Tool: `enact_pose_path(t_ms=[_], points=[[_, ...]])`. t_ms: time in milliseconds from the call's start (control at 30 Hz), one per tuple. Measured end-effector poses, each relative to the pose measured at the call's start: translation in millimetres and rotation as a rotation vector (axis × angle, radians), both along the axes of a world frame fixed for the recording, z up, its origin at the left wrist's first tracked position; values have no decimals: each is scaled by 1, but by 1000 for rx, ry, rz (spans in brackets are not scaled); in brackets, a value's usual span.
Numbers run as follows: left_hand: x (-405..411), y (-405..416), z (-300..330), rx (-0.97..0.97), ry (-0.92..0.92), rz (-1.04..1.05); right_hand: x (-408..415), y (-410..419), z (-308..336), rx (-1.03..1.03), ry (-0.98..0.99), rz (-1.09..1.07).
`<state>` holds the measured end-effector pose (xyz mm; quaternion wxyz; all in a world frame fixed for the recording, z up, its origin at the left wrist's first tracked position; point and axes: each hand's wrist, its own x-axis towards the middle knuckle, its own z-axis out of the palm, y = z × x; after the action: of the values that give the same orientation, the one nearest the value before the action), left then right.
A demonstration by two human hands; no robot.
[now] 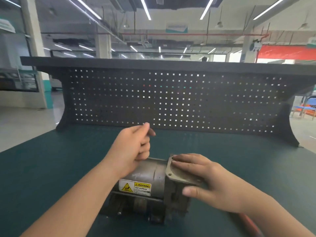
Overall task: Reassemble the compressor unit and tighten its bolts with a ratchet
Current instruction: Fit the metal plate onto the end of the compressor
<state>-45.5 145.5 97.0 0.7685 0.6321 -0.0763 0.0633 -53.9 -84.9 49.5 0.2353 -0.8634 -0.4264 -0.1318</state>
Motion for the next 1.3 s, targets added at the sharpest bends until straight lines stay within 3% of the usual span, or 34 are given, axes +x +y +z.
enact_pose_path(t_ms=[67, 100, 167, 233, 267, 367, 433, 500, 633, 767, 900, 1067, 1233, 1300], points=[[-6, 0, -10, 547, -362, 50, 3, 1, 2, 61, -14, 25], [-8, 2, -12, 729, -441, -17, 5, 1, 2, 90, -13, 36], [-12, 4, -16, 1032, -426, -220, 7, 1, 3, 142, -33, 47], [-14, 3, -21, 1221, -467, -227, 9, 2, 3, 223, -125, 36], [-12, 4, -22, 1212, -510, -190, 9, 3, 5, 291, -178, 22], [-4, 6, -19, 881, -550, -43, 9, 11, 21, 606, -228, -177], [4, 6, -18, 822, -529, 39, 15, 15, 33, 863, -29, -311], [7, 3, -22, 882, -522, 55, 20, 19, 36, 935, 207, -372], [4, 2, -36, 998, -571, 64, 22, 32, 14, 753, 420, -434], [8, 4, -35, 1098, -502, 35, 22, 32, 10, 637, 441, -486], [9, 2, -34, 1049, -487, -12, 13, 24, 20, 522, 458, -337], [11, 1, -33, 1004, -438, -41, 8, 7, 28, 16, 414, -131], [8, 1, -33, 994, -452, 27, 18, 7, 30, 96, 358, -81], [5, -5, -28, 841, -424, 120, 21, 6, 28, 107, 365, -51]])
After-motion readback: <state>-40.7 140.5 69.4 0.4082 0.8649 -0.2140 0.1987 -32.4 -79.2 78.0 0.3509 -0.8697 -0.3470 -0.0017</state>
